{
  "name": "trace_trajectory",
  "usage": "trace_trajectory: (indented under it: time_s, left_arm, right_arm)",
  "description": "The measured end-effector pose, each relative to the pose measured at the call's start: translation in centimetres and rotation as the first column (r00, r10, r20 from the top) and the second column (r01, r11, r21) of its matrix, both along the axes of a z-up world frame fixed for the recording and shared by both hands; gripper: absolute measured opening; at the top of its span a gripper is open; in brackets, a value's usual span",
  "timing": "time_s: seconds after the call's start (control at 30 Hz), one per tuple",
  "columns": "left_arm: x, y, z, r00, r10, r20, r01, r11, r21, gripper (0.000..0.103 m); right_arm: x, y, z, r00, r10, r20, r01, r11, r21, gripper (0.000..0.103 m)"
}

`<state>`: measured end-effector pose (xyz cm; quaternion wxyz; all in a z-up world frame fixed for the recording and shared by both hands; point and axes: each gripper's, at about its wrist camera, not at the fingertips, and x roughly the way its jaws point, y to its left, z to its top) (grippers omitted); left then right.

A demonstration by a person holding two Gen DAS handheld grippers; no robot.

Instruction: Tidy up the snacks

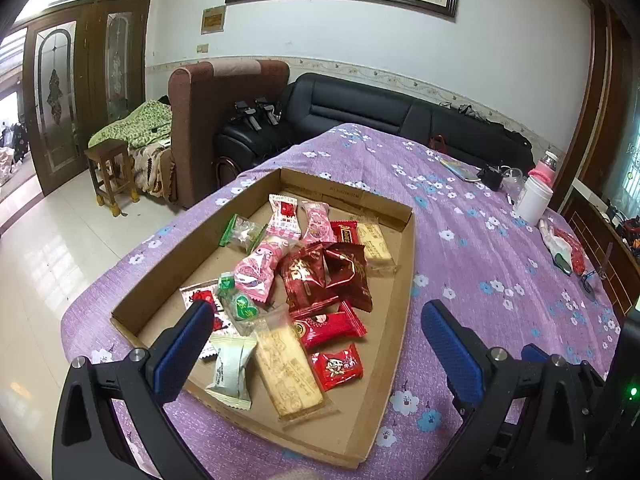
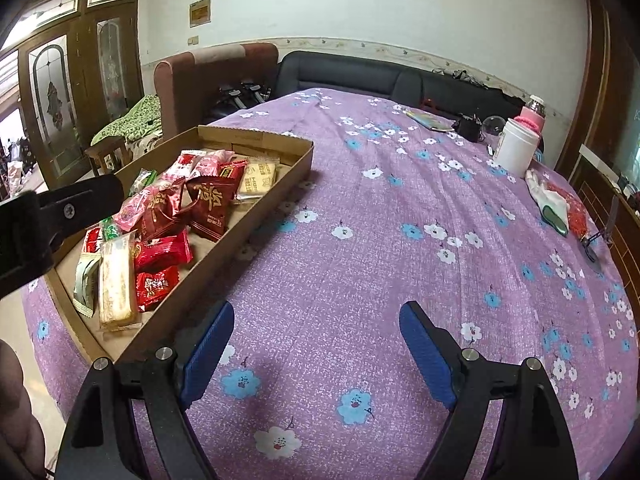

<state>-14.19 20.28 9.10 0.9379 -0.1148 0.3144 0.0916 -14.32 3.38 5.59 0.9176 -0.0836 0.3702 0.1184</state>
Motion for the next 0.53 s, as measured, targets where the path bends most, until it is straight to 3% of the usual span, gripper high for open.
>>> trace_trajectory:
  time_s: [0.2, 0.53]
  left_arm:
    - [0.24, 0.40, -0.30, 1.000, 0.000, -0.017, -0.001, 0.999, -0.034, 0.103]
    - [0.06, 0.62, 0.15, 1.000, 0.005, -0.021, -0.005, 1.000, -0.015, 0.103]
  right_arm:
    - [-0.02, 0.09, 0.02, 1.000, 0.006, 0.000, -0.006, 1.000, -0.004, 0.088]
    - [-0.26, 0.65, 0.53, 0.999, 0.034, 0.019, -0.034, 0.999, -0.005, 0.088]
